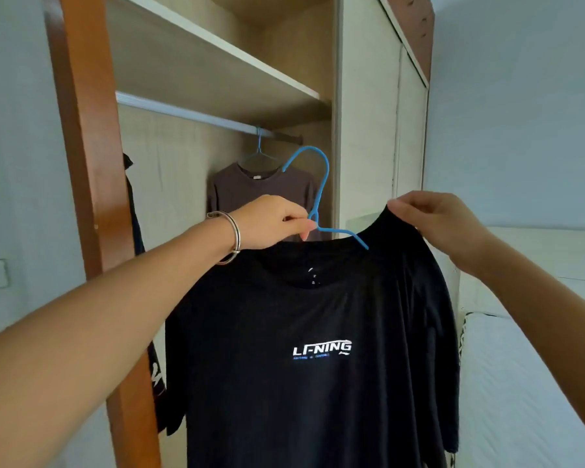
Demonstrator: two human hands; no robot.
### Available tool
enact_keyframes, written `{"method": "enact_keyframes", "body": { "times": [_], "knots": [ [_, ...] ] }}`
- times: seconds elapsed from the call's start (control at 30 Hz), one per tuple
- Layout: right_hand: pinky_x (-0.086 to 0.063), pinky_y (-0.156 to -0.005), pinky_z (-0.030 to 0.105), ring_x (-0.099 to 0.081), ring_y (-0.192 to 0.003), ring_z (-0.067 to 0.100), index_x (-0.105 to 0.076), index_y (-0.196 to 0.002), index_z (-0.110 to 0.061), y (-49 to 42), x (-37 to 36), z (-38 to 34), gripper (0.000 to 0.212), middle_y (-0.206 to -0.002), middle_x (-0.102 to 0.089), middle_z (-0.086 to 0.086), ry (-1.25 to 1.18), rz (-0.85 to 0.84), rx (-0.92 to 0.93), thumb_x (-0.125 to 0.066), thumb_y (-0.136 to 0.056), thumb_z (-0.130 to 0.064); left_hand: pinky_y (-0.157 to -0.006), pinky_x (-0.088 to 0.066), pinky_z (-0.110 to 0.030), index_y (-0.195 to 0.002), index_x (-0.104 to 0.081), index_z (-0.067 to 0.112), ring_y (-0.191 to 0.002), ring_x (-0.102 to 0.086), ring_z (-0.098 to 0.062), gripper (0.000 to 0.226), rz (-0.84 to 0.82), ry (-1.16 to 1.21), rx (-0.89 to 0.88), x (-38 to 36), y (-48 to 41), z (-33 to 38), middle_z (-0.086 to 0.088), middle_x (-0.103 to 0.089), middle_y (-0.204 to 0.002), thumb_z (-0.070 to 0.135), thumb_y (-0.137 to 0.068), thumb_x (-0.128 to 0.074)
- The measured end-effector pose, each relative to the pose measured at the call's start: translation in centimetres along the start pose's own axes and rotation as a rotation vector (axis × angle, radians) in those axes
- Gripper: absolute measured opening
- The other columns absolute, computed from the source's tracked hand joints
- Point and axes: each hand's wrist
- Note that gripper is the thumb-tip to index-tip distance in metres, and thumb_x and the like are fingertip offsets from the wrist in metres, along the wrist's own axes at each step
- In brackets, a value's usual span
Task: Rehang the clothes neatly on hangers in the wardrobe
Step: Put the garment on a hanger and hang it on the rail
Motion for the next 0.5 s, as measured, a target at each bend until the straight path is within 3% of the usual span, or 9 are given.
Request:
{"method": "enact_keyframes", "body": {
  "times": [0.13,0.23,0.37,0.43,0.5],
  "knots": [
    [-0.046,-0.078,0.030,-0.056,-0.078,0.016,-0.072,-0.083,-0.014,-1.7,-2.4,-0.4,0.026,-0.082,-0.065,0.007,0.171,-0.029,-0.067,-0.058,-0.088,-0.035,-0.044,-0.032,-0.009,-0.078,-0.067,0.019,-0.045,-0.036,-0.005,0.031,0.098,0.147,-0.029,0.4,-1.5,-2.7,-0.004,-0.043,-0.063,0.034,-0.093,-0.045],
    [-0.043,-0.077,0.029,-0.053,-0.075,0.015,-0.071,-0.078,-0.018,-2.2,-4.0,-0.3,0.028,-0.080,-0.063,0.003,0.243,-0.066,-0.079,-0.054,-0.090,-0.036,-0.042,-0.029,-0.011,-0.071,-0.062,0.026,-0.050,-0.033,-0.012,0.030,0.132,0.230,-0.047,-0.2,-2.5,-5.1,-0.004,-0.041,-0.060,0.033,-0.094,-0.045],
    [-0.046,-0.080,0.030,-0.059,-0.076,0.014,-0.072,-0.087,-0.018,-2.6,-4.3,0.1,0.044,-0.086,-0.068,0.001,0.296,-0.051,-0.140,-0.043,-0.090,-0.051,-0.057,-0.034,-0.016,-0.076,-0.065,0.024,-0.062,-0.044,-0.018,0.027,0.177,0.302,-0.050,-1.6,-3.7,-7.1,-0.018,-0.055,-0.075,0.033,-0.093,-0.046],
    [-0.047,-0.075,0.029,-0.059,-0.075,0.017,-0.071,-0.084,-0.014,-2.4,-4.1,0.5,0.046,-0.083,-0.067,0.012,0.348,-0.126,-0.170,-0.048,-0.086,-0.053,-0.064,-0.037,-0.024,-0.079,-0.068,0.020,-0.070,-0.048,-0.022,0.027,0.193,0.344,-0.049,-2.1,-4.1,-7.6,-0.023,-0.059,-0.080,0.033,-0.093,-0.047],
    [-0.050,-0.075,0.036,-0.062,-0.078,0.028,-0.070,-0.088,-0.009,-2.4,-4.1,1.1,0.044,-0.093,-0.066,0.023,0.418,-0.161,-0.153,-0.054,-0.084,-0.050,-0.064,-0.037,-0.026,-0.080,-0.069,0.018,-0.069,-0.048,-0.023,0.028,0.204,0.389,-0.056,-2.8,-4.7,-7.9,-0.020,-0.058,-0.076,0.033,-0.092,-0.049]
  ]
}}
Point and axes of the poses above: each hand's wrist, its own y-axis away from the middle knuckle, its own x-axis out of the back of the hand, z = x × y
